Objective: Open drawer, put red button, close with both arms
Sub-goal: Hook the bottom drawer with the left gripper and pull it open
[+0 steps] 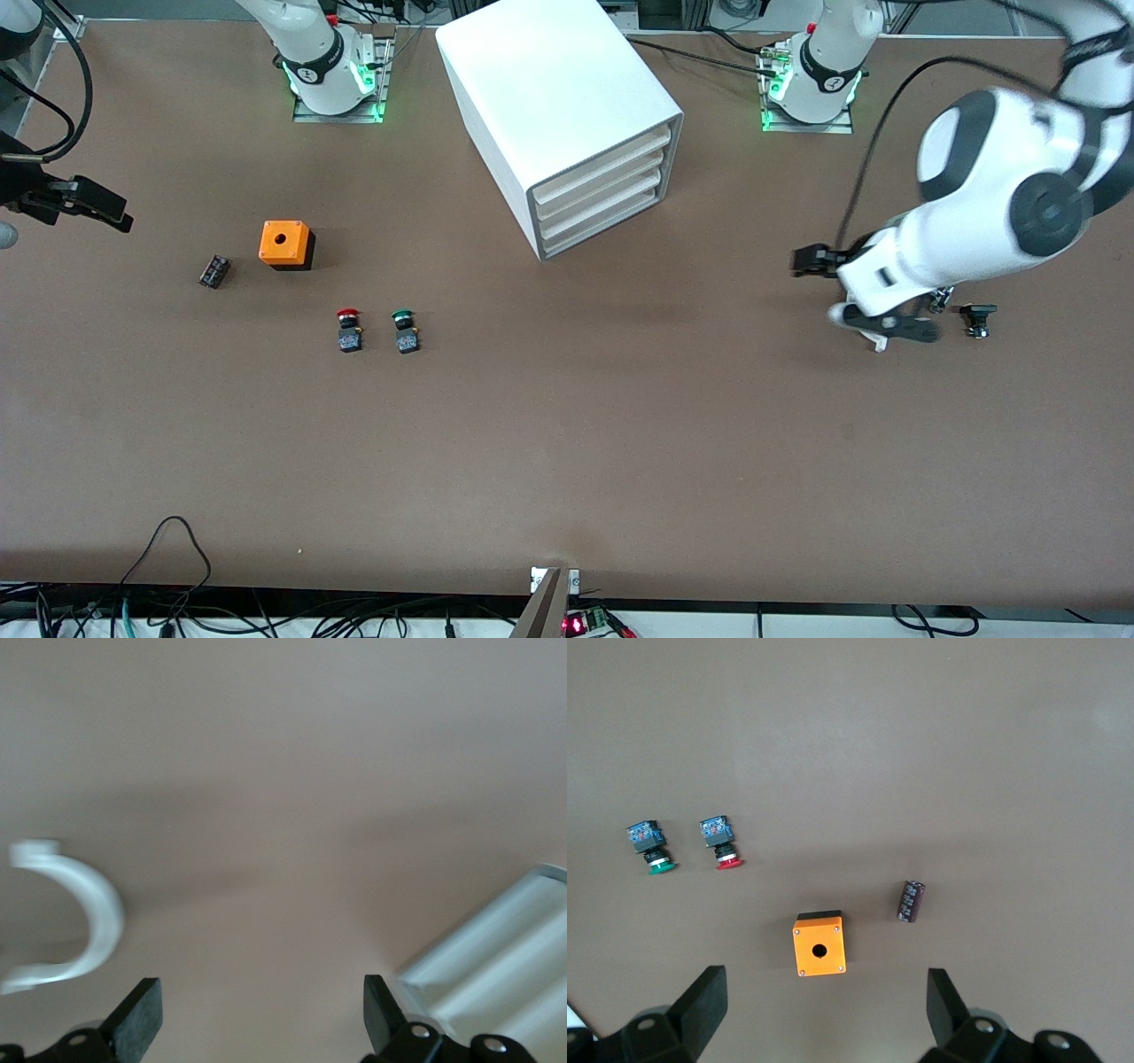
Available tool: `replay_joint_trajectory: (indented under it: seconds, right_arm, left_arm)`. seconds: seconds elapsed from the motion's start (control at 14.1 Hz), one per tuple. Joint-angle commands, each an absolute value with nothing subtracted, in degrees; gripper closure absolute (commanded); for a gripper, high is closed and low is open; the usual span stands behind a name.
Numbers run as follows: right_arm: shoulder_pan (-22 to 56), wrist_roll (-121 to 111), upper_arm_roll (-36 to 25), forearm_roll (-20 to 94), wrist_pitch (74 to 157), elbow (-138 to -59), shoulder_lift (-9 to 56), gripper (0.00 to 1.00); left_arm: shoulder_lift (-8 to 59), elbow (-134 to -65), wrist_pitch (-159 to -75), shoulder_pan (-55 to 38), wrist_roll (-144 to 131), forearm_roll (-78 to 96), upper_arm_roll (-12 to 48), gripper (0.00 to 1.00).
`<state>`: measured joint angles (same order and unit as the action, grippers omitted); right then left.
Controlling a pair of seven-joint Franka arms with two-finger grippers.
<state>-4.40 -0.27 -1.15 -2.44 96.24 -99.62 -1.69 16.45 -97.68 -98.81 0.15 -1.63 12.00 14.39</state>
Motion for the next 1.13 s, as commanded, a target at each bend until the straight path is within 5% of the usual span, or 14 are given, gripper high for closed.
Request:
replay_joint_trajectory:
  seconds: [0.0, 0.49, 1.06]
  right_arm:
    - [-4.75, -0.09, -1.32, -1.76, 96.24, -99.75, -2.64, 0.00]
    - [-4.75, -0.96, -1.23, -1.76, 95.98, -99.32, -1.41, 0.00]
    - [-4.57, -0.70, -1.06, -2.20, 97.29, -99.23, 4.56, 0.00]
  left_arm:
    - [20.20, -103.34, -101.42, -0.70, -0.62, 25.43, 16.50, 0.00]
    - [27.50, -113.63, -106.78, -2.37, 5.43, 41.40, 23.81, 0.00]
    - [29.18, -115.14, -107.14, -2.99, 6.59, 48.08, 26.37, 0.00]
